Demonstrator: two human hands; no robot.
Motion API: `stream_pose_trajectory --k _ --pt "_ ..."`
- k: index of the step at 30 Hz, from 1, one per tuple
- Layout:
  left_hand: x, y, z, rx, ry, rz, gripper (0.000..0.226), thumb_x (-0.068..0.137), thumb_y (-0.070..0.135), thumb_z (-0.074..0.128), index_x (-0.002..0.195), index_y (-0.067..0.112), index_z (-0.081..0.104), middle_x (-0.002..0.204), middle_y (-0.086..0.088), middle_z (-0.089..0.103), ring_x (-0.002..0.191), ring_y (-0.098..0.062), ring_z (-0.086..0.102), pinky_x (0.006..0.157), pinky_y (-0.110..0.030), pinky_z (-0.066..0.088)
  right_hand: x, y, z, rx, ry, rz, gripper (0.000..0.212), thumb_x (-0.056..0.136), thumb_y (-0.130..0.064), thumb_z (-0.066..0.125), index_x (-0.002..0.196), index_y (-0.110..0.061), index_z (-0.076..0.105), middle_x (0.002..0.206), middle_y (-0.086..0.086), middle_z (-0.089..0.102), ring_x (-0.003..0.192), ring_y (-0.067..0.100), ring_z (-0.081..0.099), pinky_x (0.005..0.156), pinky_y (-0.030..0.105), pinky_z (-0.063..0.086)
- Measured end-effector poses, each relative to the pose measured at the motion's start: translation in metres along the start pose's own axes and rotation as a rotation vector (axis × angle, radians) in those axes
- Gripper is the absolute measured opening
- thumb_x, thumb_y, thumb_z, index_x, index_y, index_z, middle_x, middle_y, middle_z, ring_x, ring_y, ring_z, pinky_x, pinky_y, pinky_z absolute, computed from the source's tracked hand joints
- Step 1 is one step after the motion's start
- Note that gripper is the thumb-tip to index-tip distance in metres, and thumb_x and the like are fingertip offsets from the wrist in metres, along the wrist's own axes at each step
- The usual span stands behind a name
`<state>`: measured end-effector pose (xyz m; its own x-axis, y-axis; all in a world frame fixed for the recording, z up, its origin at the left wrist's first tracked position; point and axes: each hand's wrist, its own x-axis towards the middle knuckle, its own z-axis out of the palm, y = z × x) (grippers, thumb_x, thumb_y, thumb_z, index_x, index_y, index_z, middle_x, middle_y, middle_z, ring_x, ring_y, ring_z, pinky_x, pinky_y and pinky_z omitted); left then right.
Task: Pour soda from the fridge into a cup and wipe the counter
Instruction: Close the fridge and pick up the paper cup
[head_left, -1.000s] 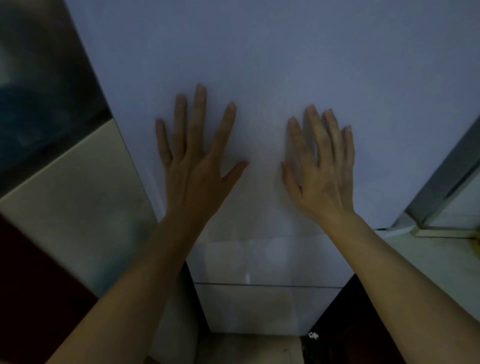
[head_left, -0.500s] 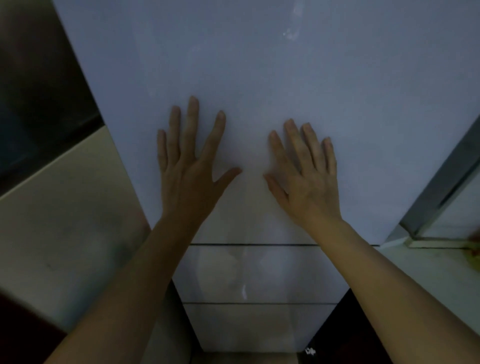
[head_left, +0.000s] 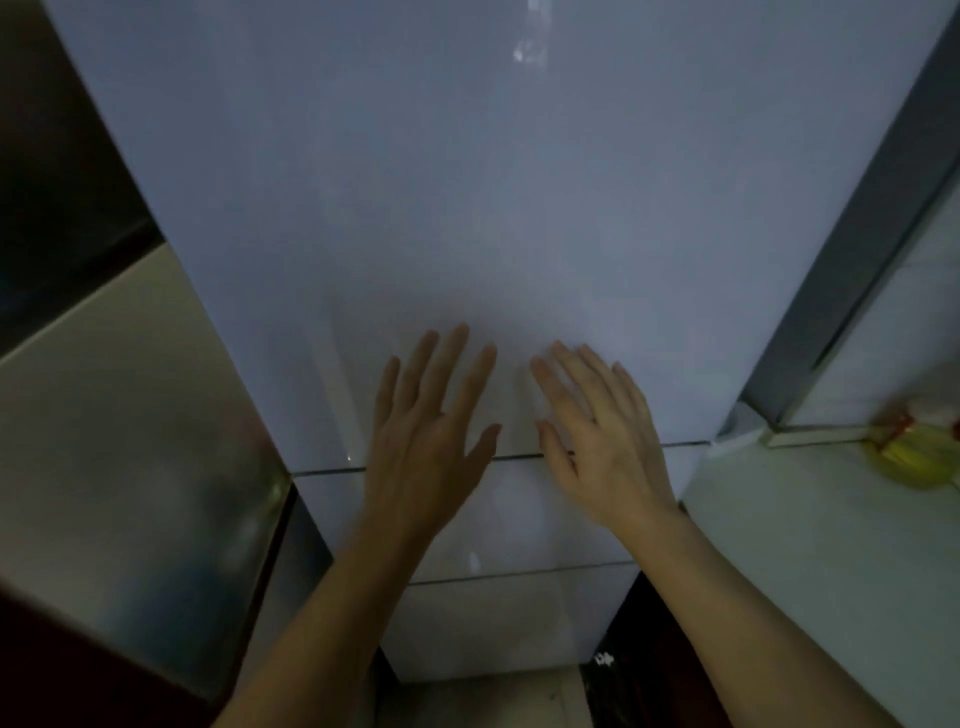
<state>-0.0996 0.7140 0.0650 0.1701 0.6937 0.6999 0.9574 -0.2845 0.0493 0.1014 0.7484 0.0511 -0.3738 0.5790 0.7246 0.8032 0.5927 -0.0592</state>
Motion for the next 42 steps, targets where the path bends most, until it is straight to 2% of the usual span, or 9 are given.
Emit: stream_pose_trajectory --k 3,7,12,16,21,26,34,38,42 --pt "-0.024 0.018 0.018 -0.068 -0.089 0.026 0.071 0.090 0.038 0.066 0.152 0.021 0.036 0.160 -0.008 0.032 0.148 -0.030 0.027 0.116 -0.055 0.028 -0.043 0.005 0.001 0.007 -0.093 0.146 0.055 0.097 -0.025 0.051 0.151 -0.020 0.037 0.158 0.008 0.033 0.146 0.028 0.029 0.118 0.053 0.024" --pt "-0.035 0.047 0.041 -0.197 -0.187 0.059 0.063 0.093 0.039 0.058 0.150 0.019 0.040 0.154 -0.008 0.042 0.142 -0.031 0.038 0.112 -0.054 0.036 -0.095 0.017 -0.003 -0.011 -0.187 0.346 0.052 0.099 -0.035 0.042 0.149 -0.019 0.041 0.156 0.008 0.036 0.144 0.029 0.033 0.115 0.055 0.030" --pt "-0.024 0.097 0.069 -0.337 -0.322 0.175 0.060 0.092 0.040 0.053 0.148 0.019 0.044 0.152 -0.006 0.044 0.140 -0.030 0.041 0.109 -0.052 0.040 -0.146 0.047 -0.026 -0.102 -0.276 0.504 0.053 0.098 -0.038 0.043 0.147 -0.018 0.045 0.153 0.009 0.041 0.141 0.030 0.037 0.114 0.053 0.031" --pt "-0.010 0.152 0.089 -0.411 -0.382 0.244 0.060 0.091 0.042 0.050 0.146 0.018 0.046 0.151 -0.005 0.046 0.140 -0.028 0.040 0.110 -0.050 0.039 -0.174 0.076 -0.063 -0.159 -0.255 0.635 0.052 0.096 -0.035 0.043 0.145 -0.019 0.046 0.151 0.009 0.044 0.139 0.030 0.039 0.111 0.056 0.035" --pt "0.007 0.231 0.110 -0.449 -0.440 0.358 0.060 0.090 0.045 0.047 0.144 0.020 0.048 0.147 -0.005 0.051 0.136 -0.028 0.046 0.108 -0.048 0.042 -0.205 0.117 -0.110 -0.248 -0.213 0.757 0.054 0.096 -0.037 0.043 0.147 -0.022 0.044 0.152 0.008 0.043 0.141 0.028 0.038 0.115 0.051 0.029" --pt "0.011 0.304 0.132 -0.523 -0.500 0.491 0.060 0.089 0.043 0.049 0.145 0.023 0.047 0.148 -0.001 0.050 0.138 -0.024 0.043 0.110 -0.049 0.039 -0.244 0.143 -0.151 -0.344 -0.189 0.918 0.054 0.097 -0.042 0.039 0.148 -0.023 0.043 0.152 0.007 0.043 0.142 0.028 0.036 0.117 0.050 0.026" --pt "0.018 0.400 0.148 -0.743 -0.575 0.698 0.061 0.086 0.046 0.043 0.144 0.026 0.048 0.148 0.004 0.049 0.138 -0.020 0.041 0.112 -0.045 0.038 -0.297 0.149 -0.199 -0.518 -0.161 1.225 0.055 0.098 -0.047 0.036 0.148 -0.026 0.041 0.152 0.006 0.044 0.143 0.027 0.035 0.118 0.050 0.026" --pt "0.011 0.438 0.153 -0.834 -0.622 0.863 0.062 0.087 0.049 0.039 0.145 0.027 0.046 0.149 0.006 0.048 0.139 -0.018 0.039 0.114 -0.042 0.036 -0.318 0.131 -0.217 -0.628 -0.123 1.398 0.055 0.097 -0.048 0.037 0.147 -0.026 0.042 0.150 0.006 0.046 0.141 0.027 0.037 0.117 0.050 0.028" --pt "-0.003 0.467 0.149 -0.942 -0.673 1.035 0.060 0.088 0.048 0.041 0.144 0.027 0.048 0.148 0.006 0.049 0.138 -0.018 0.041 0.113 -0.045 0.036 -0.335 0.098 -0.232 -0.742 -0.057 1.593 0.056 0.096 -0.048 0.036 0.146 -0.025 0.044 0.148 0.005 0.048 0.141 0.025 0.038 0.117 0.050 0.029"
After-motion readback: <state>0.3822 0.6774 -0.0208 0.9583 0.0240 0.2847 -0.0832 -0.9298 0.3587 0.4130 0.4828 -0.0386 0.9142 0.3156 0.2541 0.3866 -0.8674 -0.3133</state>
